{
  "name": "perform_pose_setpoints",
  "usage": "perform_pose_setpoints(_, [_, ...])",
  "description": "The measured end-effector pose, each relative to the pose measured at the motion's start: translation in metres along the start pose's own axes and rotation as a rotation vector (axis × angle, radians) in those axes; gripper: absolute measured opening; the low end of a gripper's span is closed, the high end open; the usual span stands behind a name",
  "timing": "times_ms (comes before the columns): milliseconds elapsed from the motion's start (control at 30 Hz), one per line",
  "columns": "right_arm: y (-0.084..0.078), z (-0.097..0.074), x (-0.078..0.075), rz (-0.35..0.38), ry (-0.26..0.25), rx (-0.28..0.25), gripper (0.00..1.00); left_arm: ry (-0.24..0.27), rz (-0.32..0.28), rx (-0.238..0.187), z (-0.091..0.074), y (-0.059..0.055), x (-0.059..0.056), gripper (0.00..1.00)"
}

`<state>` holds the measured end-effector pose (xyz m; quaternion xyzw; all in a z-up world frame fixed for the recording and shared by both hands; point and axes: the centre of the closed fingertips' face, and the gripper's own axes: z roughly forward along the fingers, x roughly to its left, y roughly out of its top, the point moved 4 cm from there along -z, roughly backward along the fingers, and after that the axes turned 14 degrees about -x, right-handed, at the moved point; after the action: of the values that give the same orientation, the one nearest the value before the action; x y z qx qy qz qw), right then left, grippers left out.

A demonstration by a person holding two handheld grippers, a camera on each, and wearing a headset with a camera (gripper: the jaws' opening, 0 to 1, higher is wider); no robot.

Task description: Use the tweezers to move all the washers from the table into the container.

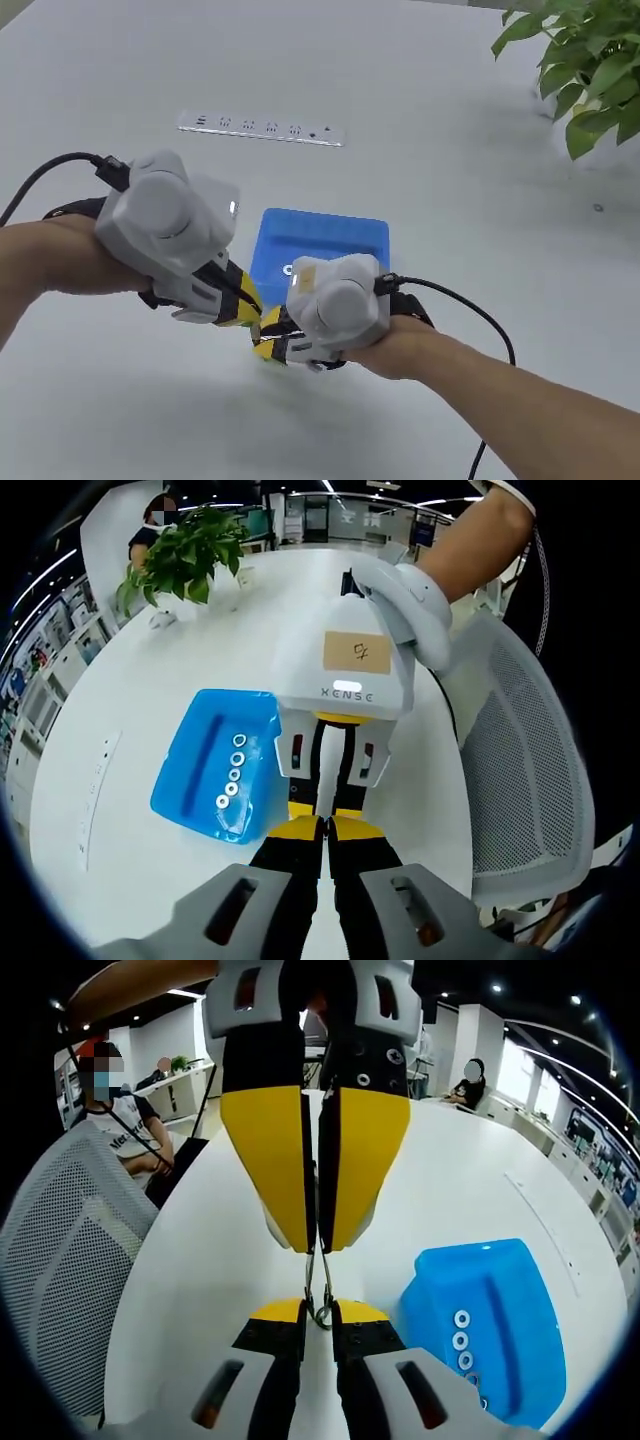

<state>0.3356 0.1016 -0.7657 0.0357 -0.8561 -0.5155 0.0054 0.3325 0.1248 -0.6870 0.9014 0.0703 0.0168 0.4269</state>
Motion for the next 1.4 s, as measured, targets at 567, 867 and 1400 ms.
perform_pose_setpoints(567, [-0.002,-0.001,-0.001,0.022,-0.002,0.027,0.1,0.002,-0.012,-0.012,0.001,0.001,0.004,0.05])
perform_pose_setpoints(867, [-0.002,0.0,-0.001,0.034,-0.009,0.032,0.09,-0.001,-0.006,-0.005,0.001,0.001,0.003,0.05])
perform_pose_setpoints(1400, [0.011,-0.013,0.008,0.009,-0.009,0.031,0.09,0.005,0.009,-0.006,-0.008,0.013,-0.006,0.05])
